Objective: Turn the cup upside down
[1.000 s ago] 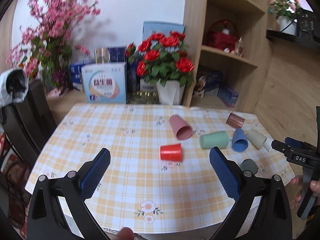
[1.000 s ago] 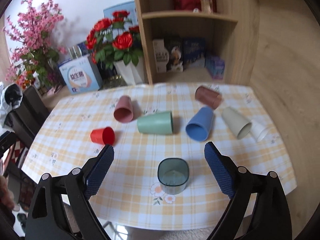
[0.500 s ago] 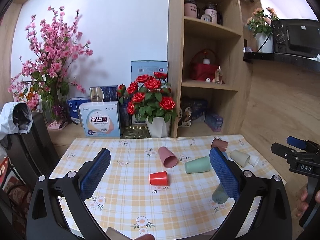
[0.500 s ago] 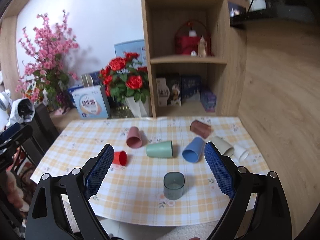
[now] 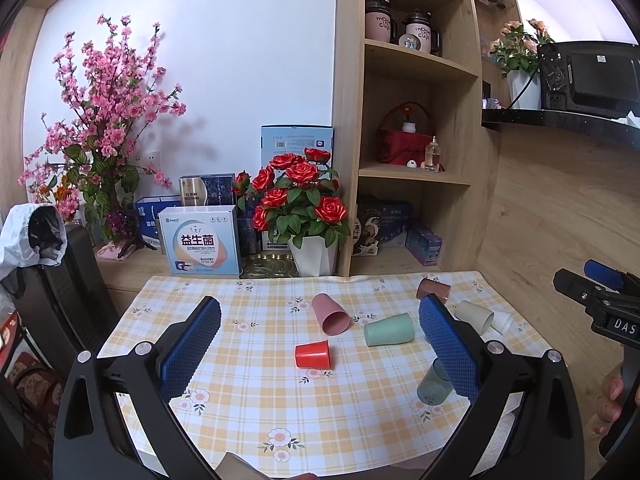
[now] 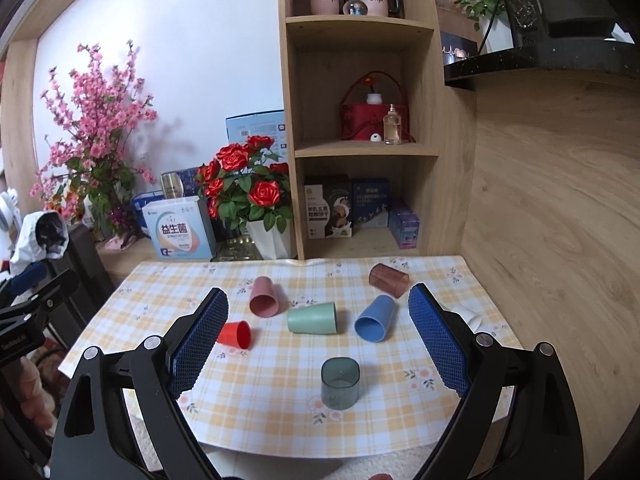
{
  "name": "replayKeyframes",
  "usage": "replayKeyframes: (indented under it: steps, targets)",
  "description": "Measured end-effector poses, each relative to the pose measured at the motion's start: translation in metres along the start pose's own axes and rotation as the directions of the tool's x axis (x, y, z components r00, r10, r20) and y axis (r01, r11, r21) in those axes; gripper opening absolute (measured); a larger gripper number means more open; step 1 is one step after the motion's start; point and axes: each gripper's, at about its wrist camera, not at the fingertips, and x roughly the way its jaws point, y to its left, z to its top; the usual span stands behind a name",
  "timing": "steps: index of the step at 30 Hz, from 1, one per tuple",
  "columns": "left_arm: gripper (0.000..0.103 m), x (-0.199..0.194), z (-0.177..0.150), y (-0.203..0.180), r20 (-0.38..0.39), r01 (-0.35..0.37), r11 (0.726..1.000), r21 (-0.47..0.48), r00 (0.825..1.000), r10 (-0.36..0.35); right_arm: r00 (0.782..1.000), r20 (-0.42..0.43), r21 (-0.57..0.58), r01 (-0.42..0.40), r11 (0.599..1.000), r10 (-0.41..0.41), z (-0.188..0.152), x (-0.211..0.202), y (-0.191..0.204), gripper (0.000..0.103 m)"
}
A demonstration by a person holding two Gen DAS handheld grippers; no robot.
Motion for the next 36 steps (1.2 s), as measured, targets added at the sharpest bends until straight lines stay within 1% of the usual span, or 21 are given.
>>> replayKeyframes:
  steps: [15,36]
  targets:
    - [0.097,-0.0017,0.0005,-0.0019,-0.009,0.011,1.0,-0.001,1.0,-0.011,1.0,-0.007,0.007,-0.001,1.0,0.001,-0.0009,0.0015,0.0002,0.089]
    - [0.097,-0.0004,0.0041,-0.0024,-0.021,0.0,1.0,-0.004,1.0,0.0,0.999,-0.003,0.01,0.053,0.999,-0.053,-0.0002,0.0007,-0.004,0.089]
